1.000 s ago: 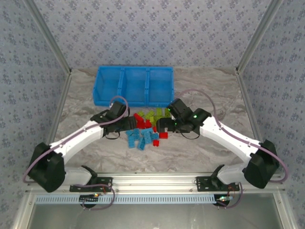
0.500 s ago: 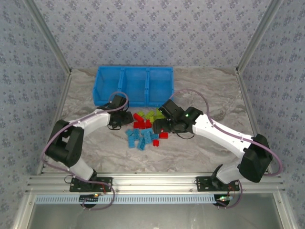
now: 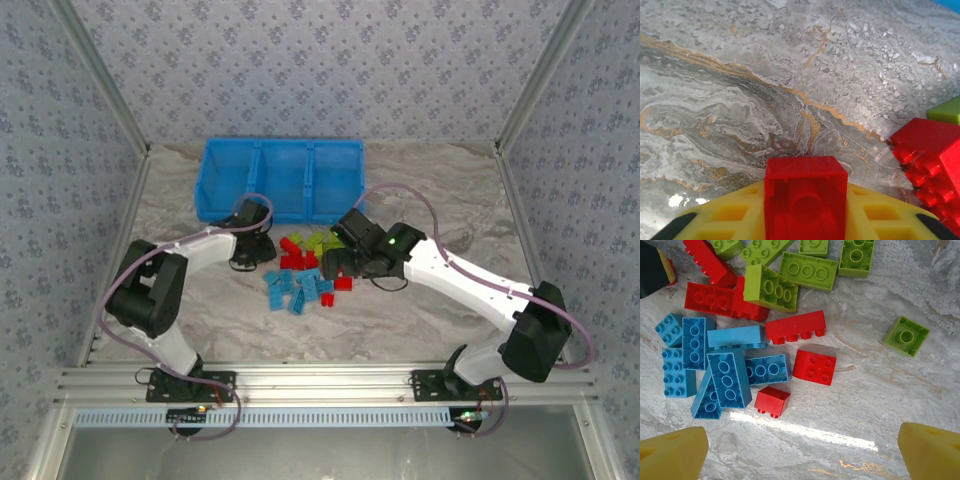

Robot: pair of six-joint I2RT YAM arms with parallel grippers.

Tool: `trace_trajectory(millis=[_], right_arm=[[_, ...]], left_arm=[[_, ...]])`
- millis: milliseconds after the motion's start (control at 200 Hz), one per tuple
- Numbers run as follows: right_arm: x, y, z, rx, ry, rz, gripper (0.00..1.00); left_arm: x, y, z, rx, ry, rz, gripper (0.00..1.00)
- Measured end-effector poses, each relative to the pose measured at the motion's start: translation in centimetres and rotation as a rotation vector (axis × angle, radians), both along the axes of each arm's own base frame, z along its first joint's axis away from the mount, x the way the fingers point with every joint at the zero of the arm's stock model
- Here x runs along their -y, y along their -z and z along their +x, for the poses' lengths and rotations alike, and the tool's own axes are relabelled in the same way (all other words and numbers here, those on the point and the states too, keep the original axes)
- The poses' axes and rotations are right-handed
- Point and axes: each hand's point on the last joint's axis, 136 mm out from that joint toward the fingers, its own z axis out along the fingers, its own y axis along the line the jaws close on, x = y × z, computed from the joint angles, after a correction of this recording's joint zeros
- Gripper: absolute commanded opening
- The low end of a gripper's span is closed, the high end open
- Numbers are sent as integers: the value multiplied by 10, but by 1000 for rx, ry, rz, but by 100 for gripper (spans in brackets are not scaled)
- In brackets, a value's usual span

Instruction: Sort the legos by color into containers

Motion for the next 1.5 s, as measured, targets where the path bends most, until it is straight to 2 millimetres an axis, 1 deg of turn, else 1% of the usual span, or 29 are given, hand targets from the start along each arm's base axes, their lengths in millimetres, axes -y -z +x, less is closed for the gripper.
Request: trace_trajectory(millis=[55,125,190,300,365,440,530,570,635,705,750,824,854,919,954,1024,1069,1119,1204,1304,1374,1444,1504], right_arm=[[0,-1,1,6,2,-1,100],[0,-2,1,9,3,-2,100],[0,-4,1,10,4,-2,100],[-1,-6,3,19,6,-1,100],[0,-7,3,24,8,-4,100],[0,-7,3,26,8,-5,100],[0,-7,3,28,6,-7,100],[-1,-7,3,29,6,-9,100],[-2,-7,1,31,0,-10,100],[-4,-8,-1,36,-5,-12,100],[-4,-9,-2,38,-6,-10,100],[-3,-13,-4,49,-2,-3,100],[-3,-16,-4,56,2,3,100],[0,-22,-5,72,8,14,100],[2,-25,-5,81,14,18,100],[7,-28,-6,93,27,19,100],[10,-29,-7,98,37,19,100],[13,-27,-7,101,48,16,100],[19,-20,-8,93,65,0,100],[25,-16,-4,85,94,-4,100],[25,-13,3,83,117,2,100],[21,-6,12,76,131,4,100],[14,4,17,60,130,0,100]], left_arm=[[-2,-4,-3,9,-3,0,22],[-6,-16,-6,31,-11,3,21],[-9,-37,-4,83,-21,-2,21],[-20,-81,2,200,-42,1,22],[-31,-108,14,268,-71,5,23],[-51,-137,38,339,-131,16,23],[-77,-157,70,382,-202,32,23],[-86,-160,85,385,-226,40,23],[-97,-156,110,373,-250,49,23],[-101,-143,133,344,-257,54,24],[-102,-129,145,318,-255,59,26],[-103,-108,161,275,-248,65,33],[-103,-99,166,261,-240,66,38],[-103,-88,172,240,-228,72,47],[-104,-85,173,231,-224,72,51],[-105,-86,173,227,-220,70,56],[-106,-91,175,239,-221,67,58],[-104,-97,174,249,-213,58,59],[-102,-112,167,271,-206,34,58],[-96,-143,145,317,-192,-19,58],[-90,-173,122,372,-171,-57,58],[-76,-210,95,448,-119,-86,59],[-56,-242,70,522,-35,-102,62]])
